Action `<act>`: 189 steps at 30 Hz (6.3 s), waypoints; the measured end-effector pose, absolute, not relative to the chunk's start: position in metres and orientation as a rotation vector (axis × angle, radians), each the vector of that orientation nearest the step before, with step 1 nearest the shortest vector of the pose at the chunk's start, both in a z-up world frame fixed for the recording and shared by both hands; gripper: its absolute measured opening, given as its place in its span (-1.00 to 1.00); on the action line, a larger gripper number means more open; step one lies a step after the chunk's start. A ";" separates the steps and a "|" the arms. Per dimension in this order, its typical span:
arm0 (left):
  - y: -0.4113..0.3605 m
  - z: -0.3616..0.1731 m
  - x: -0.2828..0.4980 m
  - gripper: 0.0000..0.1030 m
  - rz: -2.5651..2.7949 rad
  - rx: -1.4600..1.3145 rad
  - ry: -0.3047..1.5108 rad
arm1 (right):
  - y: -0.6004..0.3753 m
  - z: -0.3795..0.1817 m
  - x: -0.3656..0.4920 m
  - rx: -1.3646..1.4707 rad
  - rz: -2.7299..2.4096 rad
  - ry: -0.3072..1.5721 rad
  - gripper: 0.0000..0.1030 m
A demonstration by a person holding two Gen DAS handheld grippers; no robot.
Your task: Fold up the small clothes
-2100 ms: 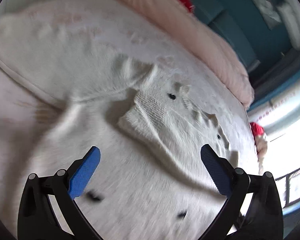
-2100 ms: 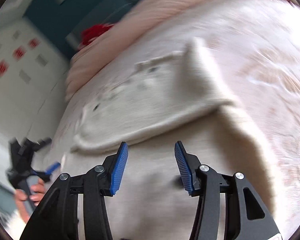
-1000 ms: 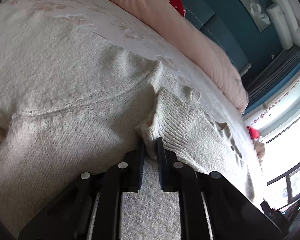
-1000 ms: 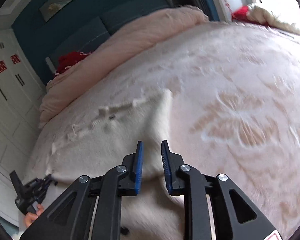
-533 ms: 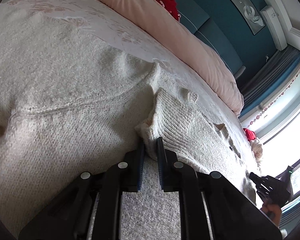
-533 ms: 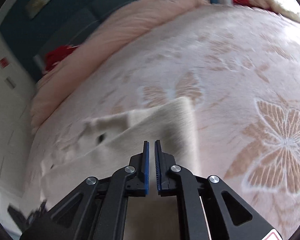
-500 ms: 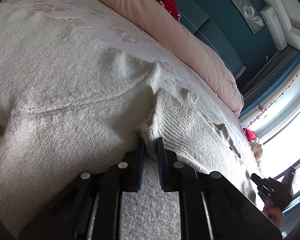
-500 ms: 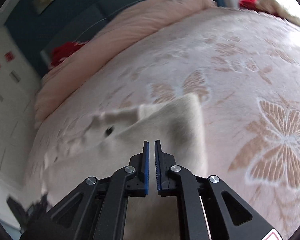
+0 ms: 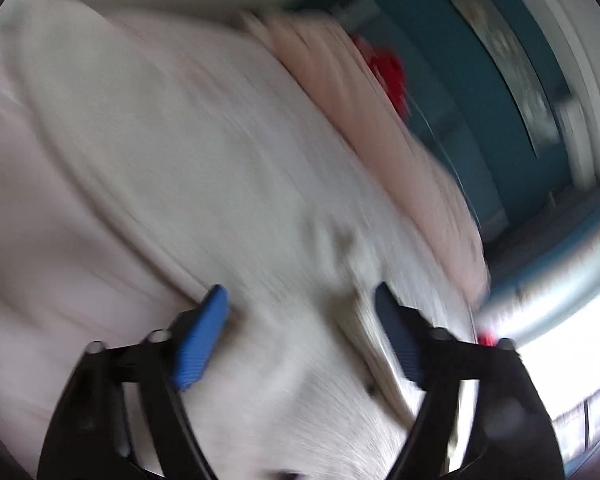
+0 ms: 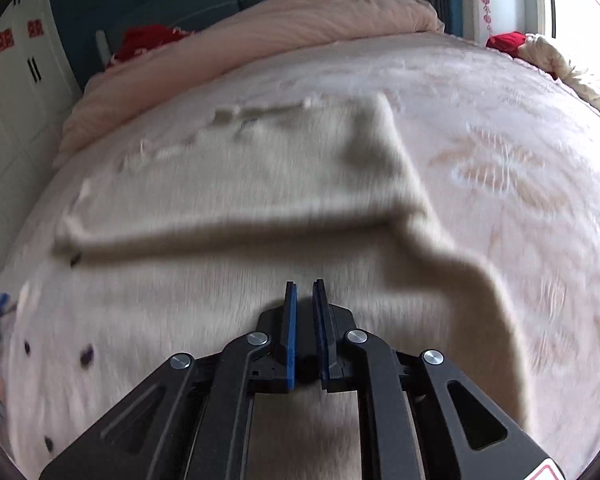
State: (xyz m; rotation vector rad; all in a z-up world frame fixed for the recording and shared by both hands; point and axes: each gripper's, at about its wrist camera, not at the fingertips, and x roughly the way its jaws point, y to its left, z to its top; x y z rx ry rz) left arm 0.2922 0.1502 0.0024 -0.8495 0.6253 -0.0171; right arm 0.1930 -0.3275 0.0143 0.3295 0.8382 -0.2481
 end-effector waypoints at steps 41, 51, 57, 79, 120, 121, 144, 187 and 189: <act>-0.029 0.017 0.254 0.02 -0.256 -0.536 0.889 | -0.320 -0.018 0.189 0.294 -0.258 0.806 -0.61; 0.056 -0.027 0.211 0.17 -0.242 -0.750 0.833 | -0.303 0.041 0.228 0.408 -0.040 0.742 0.35; 0.098 -0.011 0.241 0.62 -0.274 -1.129 0.737 | -0.286 0.007 0.315 0.663 0.048 0.953 0.36; 0.130 -0.045 0.314 -0.31 -0.009 -1.373 0.787 | -0.330 0.183 0.342 0.552 0.077 0.595 -0.88; 0.074 -0.051 0.304 -0.81 -0.056 -0.752 0.671 | -0.204 0.065 0.390 0.398 0.389 0.930 -0.71; 0.074 -0.052 0.304 -0.81 -0.057 -0.753 0.668 | -0.183 0.056 0.405 0.372 0.413 0.965 -0.73; 0.066 -0.058 0.309 -0.80 -0.053 -0.706 0.647 | -0.412 0.021 0.273 0.619 -0.149 0.848 -1.00; 0.116 -0.012 0.059 0.86 -0.101 -0.749 0.986 | -0.351 0.013 -0.032 0.675 -0.026 0.998 0.27; 0.112 -0.011 0.062 0.85 -0.087 -0.734 0.991 | -0.350 0.013 -0.026 0.694 -0.029 0.983 0.19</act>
